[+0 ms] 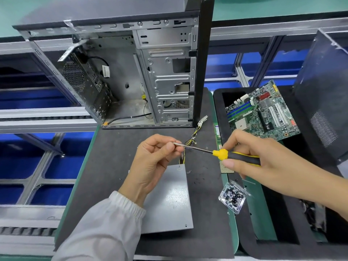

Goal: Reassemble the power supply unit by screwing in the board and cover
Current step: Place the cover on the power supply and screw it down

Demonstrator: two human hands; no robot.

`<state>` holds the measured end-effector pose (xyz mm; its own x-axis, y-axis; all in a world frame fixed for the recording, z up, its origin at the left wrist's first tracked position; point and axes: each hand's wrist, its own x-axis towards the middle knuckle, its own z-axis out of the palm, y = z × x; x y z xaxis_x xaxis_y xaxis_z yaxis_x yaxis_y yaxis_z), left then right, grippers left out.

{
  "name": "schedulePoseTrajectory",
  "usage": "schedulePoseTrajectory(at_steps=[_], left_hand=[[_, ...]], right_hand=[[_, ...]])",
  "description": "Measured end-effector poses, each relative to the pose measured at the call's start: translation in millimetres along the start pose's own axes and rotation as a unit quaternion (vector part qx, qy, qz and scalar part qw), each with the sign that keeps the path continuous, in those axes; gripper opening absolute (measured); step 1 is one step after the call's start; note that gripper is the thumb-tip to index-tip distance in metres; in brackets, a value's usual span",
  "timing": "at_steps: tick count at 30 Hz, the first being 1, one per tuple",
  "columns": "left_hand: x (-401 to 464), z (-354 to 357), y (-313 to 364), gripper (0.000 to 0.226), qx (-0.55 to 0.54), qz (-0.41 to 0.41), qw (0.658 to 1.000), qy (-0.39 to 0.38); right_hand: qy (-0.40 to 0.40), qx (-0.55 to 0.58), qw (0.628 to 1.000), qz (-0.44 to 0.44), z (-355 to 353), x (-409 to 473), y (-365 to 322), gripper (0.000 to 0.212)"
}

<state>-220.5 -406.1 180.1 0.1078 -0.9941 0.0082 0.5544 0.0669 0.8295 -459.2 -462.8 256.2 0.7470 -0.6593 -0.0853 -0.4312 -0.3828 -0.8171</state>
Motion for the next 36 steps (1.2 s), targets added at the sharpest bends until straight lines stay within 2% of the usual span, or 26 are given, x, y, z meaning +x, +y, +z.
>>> schedulePoseTrajectory(at_steps=[3, 6, 10, 15, 21, 24, 29, 33, 34, 36], left_hand=[[2.4, -5.5, 9.3, 0.007, 0.120, 0.064, 0.991, -0.015], [6.9, -11.1, 24.7, 0.007, 0.268, 0.114, 0.955, -0.051], [11.3, -11.9, 36.2, 0.002, 0.341, 0.165, 0.923, -0.064], [10.2, -10.4, 27.2, 0.002, 0.275, 0.128, 0.953, -0.003], [7.1, -11.7, 20.8, 0.009, 0.303, 0.141, 0.942, -0.001], [4.9, -10.9, 16.9, 0.009, 0.315, 0.148, 0.937, 0.004], [4.0, -14.6, 7.4, 0.018, 0.282, 0.141, 0.949, 0.020], [2.8, -13.0, 1.2, 0.014, 0.287, 0.135, 0.948, 0.013], [2.4, -13.2, 1.0, 0.019, 0.286, 0.129, 0.949, 0.010], [1.6, -17.8, 1.7, 0.046, 0.283, 0.102, 0.954, -0.019]], right_hand=[[0.000, 0.001, 1.000, -0.004, -4.4, 0.1, -2.5, 0.016], [0.010, 0.004, 1.000, -0.008, -11.3, 2.6, -4.5, 0.018], [0.019, -0.008, 0.999, -0.024, -15.6, 9.6, -8.4, 0.022], [0.060, -0.039, 0.996, -0.055, -11.6, 13.3, -8.4, 0.025], [0.101, -0.170, 0.975, -0.097, -7.7, 15.2, -3.0, 0.019], [0.090, -0.138, 0.983, -0.079, -6.8, 17.6, 0.1, 0.018], [0.066, -0.064, 0.995, -0.039, 1.8, 21.5, 7.0, 0.013], [0.067, -0.029, 0.997, -0.018, 5.7, 21.5, 9.0, 0.014], [0.066, -0.026, 0.997, -0.017, 5.9, 21.2, 9.2, 0.014], [0.063, -0.030, 0.997, -0.013, 4.9, 20.2, 9.9, 0.013]])
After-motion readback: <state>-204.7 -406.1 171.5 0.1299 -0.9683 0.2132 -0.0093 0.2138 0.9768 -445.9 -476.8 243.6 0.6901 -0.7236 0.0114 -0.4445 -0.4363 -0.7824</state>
